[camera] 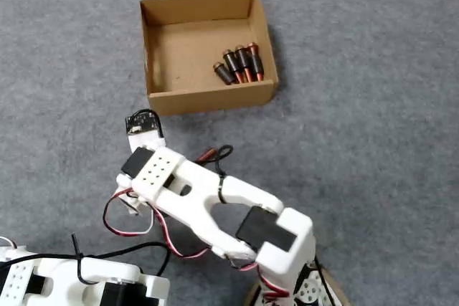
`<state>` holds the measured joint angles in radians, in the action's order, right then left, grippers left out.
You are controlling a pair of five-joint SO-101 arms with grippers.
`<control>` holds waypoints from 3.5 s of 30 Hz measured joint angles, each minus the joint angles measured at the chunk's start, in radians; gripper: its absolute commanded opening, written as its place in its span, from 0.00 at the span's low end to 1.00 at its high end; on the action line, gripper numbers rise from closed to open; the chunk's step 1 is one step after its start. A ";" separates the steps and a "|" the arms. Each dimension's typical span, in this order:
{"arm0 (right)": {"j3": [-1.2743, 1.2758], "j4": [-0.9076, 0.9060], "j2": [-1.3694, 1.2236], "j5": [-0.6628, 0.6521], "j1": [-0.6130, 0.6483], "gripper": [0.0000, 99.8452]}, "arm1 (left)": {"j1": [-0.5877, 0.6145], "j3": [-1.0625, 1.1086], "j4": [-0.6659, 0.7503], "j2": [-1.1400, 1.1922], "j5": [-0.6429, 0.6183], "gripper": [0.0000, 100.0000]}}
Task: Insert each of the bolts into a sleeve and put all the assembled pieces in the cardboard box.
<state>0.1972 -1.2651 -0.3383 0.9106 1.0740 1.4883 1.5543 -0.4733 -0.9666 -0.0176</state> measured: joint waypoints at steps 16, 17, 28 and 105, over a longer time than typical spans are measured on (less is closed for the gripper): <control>-0.100 -0.052 -0.124 0.000 -0.006 0.01 | 0.000 0.000 0.000 0.000 0.000 0.02; -0.101 -0.055 -0.126 0.000 -0.014 0.02 | 0.000 0.000 0.000 0.000 0.000 0.02; -0.160 -0.157 -0.132 -0.002 -0.098 0.00 | 0.000 0.000 0.000 0.000 0.000 0.02; -0.003 -0.506 1.524 -0.724 -1.323 0.00 | -1.683 -1.215 -1.157 0.270 -0.115 0.02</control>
<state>0.1941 -1.7714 1.1853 0.1864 -0.2486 -0.1949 0.3391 -1.6303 -0.6966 -0.1327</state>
